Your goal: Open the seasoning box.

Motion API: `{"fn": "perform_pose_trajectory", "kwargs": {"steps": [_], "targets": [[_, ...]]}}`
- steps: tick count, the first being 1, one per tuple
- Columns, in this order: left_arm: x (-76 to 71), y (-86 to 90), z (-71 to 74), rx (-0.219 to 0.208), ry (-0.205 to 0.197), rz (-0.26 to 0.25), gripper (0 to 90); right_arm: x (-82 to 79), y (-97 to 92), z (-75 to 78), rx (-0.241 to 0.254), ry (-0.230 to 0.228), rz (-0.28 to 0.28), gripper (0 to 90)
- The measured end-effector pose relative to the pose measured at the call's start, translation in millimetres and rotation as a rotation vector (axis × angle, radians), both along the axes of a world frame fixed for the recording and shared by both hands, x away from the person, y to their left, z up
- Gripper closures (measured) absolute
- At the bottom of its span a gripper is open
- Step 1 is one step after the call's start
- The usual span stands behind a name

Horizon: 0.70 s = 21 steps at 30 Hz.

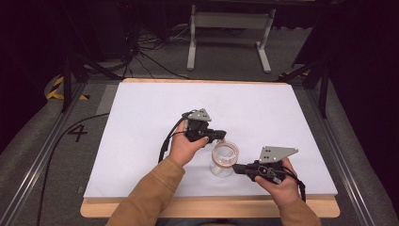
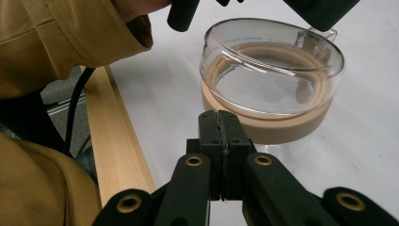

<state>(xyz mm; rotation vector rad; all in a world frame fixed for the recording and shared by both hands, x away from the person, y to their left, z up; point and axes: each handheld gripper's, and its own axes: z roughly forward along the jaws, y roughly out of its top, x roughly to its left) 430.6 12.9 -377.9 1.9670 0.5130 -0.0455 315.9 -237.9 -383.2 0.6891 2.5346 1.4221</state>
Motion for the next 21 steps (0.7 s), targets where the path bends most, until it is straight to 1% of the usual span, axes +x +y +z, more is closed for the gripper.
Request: {"fn": "perform_pose_trajectory", "kwargs": {"steps": [2, 3, 5, 7, 9, 10, 17, 21], "targets": [[0.5, 0.6, 0.3, 0.007, 0.002, -0.001, 90.0, 0.1, 0.4, 0.8, 0.003, -0.003, -0.001, 90.0], [0.6, 0.4, -0.4, -0.001, 0.004, 0.0, 90.0, 0.1, 0.6, 0.9, 0.003, -0.004, -0.002, 90.0], [0.7, 0.4, -0.5, -0.003, 0.009, 0.0, 90.0, 0.3, 0.8, 1.2, 0.003, -0.008, -0.004, 90.0], [1.7, 1.0, -1.6, -0.013, 0.022, 0.002, 90.0, 0.5, 1.3, 1.7, 0.005, -0.009, -0.004, 90.0], [3.4, 2.4, -3.4, -0.031, 0.046, 0.002, 90.0, 1.1, 1.7, 2.0, 0.009, -0.012, -0.006, 90.0], [3.7, 3.0, -3.3, -0.027, 0.053, 0.001, 90.0, 1.1, 2.1, 2.2, 0.012, -0.012, -0.006, 90.0], [3.8, 3.0, -3.7, -0.032, 0.057, 0.0, 90.0, 3.3, 5.0, 5.1, 0.023, -0.021, -0.019, 90.0], [4.3, 3.3, -4.9, -0.045, 0.057, -0.002, 90.0, 4.1, 6.7, 5.2, 0.022, -0.019, -0.019, 90.0]]}}
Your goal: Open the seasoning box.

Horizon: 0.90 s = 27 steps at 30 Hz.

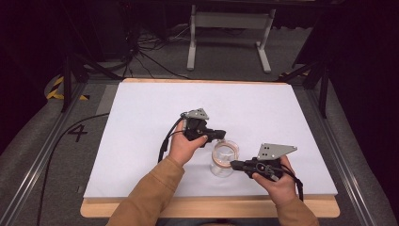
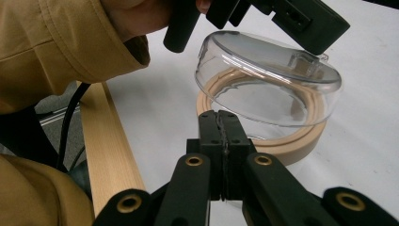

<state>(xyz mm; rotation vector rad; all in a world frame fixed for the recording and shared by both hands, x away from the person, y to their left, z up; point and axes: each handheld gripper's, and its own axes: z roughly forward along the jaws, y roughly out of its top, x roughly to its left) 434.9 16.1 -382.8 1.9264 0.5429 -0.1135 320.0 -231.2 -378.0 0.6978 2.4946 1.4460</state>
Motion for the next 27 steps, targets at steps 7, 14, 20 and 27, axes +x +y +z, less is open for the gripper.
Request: {"fn": "perform_pose_trajectory", "kwargs": {"steps": [7, 14, 20, 27], "targets": [[-1.0, -0.6, 0.3, 0.003, -0.004, 0.007, 90.0, 1.0, -0.7, 1.0, 0.016, -0.004, -0.007, 90.0], [-4.7, -0.1, 4.1, 0.03, -0.042, 0.016, 84.8, 1.5, -0.9, 2.1, 0.024, -0.007, -0.005, 90.0], [-8.1, 5.6, 10.6, 0.056, -0.073, 0.029, 85.4, 3.2, -0.9, 3.3, 0.028, -0.011, 0.001, 90.0], [-16.5, 27.3, 19.6, 0.049, -0.075, 0.064, 85.4, 7.8, 0.0, 9.2, 0.039, -0.025, 0.011, 90.0]]}}
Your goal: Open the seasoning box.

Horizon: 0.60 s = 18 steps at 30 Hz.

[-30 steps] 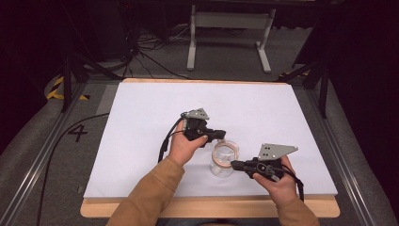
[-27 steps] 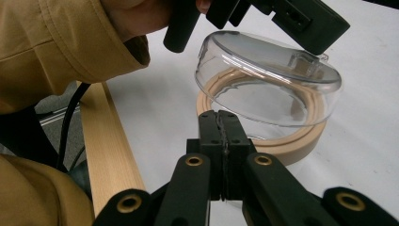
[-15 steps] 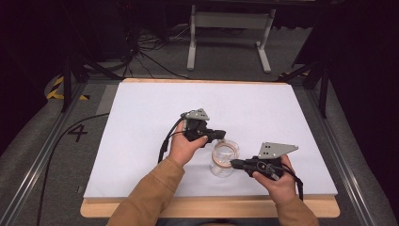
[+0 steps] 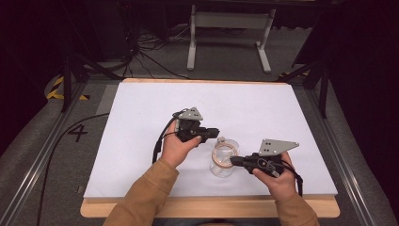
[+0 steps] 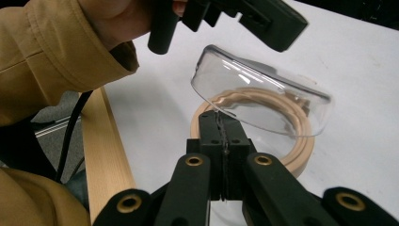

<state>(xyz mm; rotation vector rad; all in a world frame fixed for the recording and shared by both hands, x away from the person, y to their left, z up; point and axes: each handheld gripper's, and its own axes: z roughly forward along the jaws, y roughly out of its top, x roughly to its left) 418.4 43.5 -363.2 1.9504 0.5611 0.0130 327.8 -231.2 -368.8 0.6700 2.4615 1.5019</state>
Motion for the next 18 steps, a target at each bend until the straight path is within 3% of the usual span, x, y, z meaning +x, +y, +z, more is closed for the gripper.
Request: {"fn": "perform_pose_trajectory", "kwargs": {"steps": [14, 18], "targets": [[-18.1, 51.4, 2.0, 0.008, 0.013, 0.089, 85.4, 22.6, 2.6, 13.3, 0.038, -0.032, 0.036, 90.0], [-22.8, 62.6, 0.1, 0.028, 0.023, 0.113, 85.3, 31.8, 2.6, 15.6, 0.057, -0.029, 0.041, 90.0]]}}
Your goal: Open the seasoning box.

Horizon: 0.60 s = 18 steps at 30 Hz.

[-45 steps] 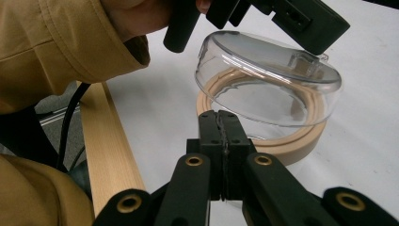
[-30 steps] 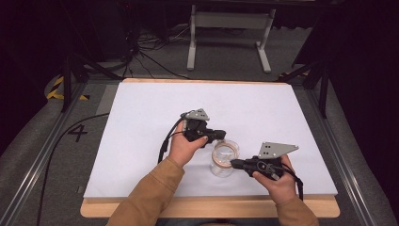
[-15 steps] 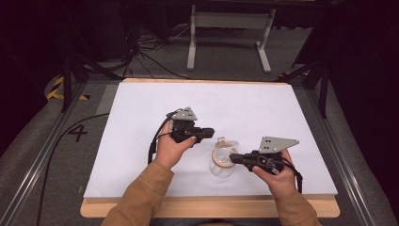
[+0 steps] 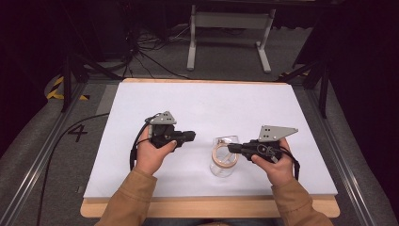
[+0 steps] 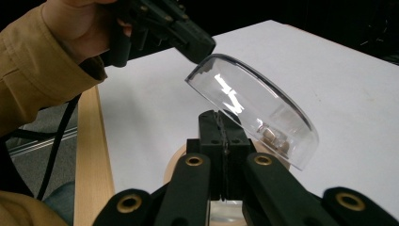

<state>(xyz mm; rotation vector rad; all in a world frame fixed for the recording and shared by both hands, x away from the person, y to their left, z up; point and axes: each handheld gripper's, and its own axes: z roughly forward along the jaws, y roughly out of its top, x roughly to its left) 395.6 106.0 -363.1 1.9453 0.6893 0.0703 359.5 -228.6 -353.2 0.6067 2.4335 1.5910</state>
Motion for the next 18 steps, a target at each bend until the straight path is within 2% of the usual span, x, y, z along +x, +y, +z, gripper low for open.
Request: {"fn": "perform_pose_trajectory", "kwargs": {"steps": [2, 3, 4, 6, 7, 11, 14, 18], "targets": [[-3.1, 6.2, -1.2, 0.009, 0.007, 0.017, 85.2, 4.3, 0.4, 1.0, 0.008, 0.0, 0.003, 90.0], [-4.5, 8.9, -2.1, 0.0, 0.008, 0.025, 85.1, 6.4, 0.6, 1.5, 0.009, -0.002, 0.004, 90.0], [-5.4, 12.1, -1.7, 0.014, 0.006, 0.026, 85.1, 8.8, 0.8, 2.1, 0.011, -0.003, 0.005, 90.0], [-7.9, 16.4, -2.4, 0.014, 0.012, 0.041, 84.8, 12.4, 0.9, 2.7, 0.014, -0.005, 0.005, 90.0], [-9.0, 17.6, -3.9, 0.0, 0.017, 0.047, 84.5, 14.2, 0.8, 2.8, 0.012, -0.005, 0.004, 90.0], [-11.8, 24.5, -5.8, 0.029, 0.03, 0.061, 83.2, 21.8, -0.7, 1.2, 0.009, -0.004, -0.013, 90.0], [-12.4, 27.7, -8.1, 0.023, 0.03, 0.07, 83.2, 26.1, -1.1, -0.8, -0.004, -0.002, -0.039, 90.0], [-12.5, 31.8, -9.0, 0.036, 0.035, 0.083, 82.9, 29.5, 0.5, -3.9, -0.027, -0.001, -0.087, 90.0]]}}
